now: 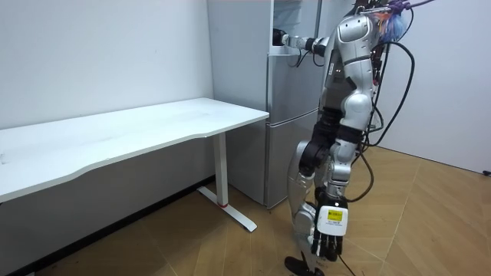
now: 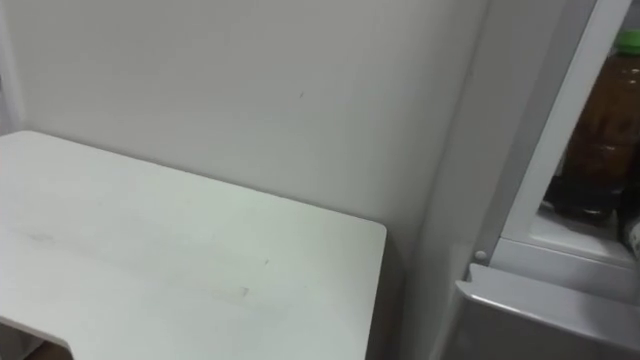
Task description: Put the bottle in the upper fridge
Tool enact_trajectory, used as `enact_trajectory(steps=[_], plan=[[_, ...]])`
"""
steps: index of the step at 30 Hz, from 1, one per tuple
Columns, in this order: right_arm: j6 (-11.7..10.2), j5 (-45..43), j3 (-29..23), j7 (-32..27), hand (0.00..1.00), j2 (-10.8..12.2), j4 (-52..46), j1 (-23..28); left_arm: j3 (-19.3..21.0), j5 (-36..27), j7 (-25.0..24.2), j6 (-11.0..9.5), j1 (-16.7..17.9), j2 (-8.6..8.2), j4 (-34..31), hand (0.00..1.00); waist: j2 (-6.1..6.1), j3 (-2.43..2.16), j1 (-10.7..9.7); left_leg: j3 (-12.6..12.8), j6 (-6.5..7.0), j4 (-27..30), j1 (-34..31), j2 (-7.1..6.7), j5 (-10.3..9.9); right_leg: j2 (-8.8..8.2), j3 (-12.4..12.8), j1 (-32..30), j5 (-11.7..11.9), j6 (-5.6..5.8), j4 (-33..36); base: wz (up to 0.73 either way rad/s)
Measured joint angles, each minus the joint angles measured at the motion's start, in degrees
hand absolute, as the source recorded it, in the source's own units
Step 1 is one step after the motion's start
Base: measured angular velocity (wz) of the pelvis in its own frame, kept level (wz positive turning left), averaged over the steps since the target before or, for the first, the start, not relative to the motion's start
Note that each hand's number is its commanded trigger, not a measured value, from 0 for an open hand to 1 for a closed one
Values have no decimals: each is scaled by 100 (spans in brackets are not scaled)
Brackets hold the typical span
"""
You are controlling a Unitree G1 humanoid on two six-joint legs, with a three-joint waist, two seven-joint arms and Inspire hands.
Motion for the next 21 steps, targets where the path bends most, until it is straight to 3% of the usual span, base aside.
enact_trajectory(steps=[21], plan=[[-62,-240,10,77,0,-26,5,19,-123,33,47,17,-70,54,-20,0,103,9,0,-9,14,-7,50,15,-7,8,-46,101,64,67,4,0]])
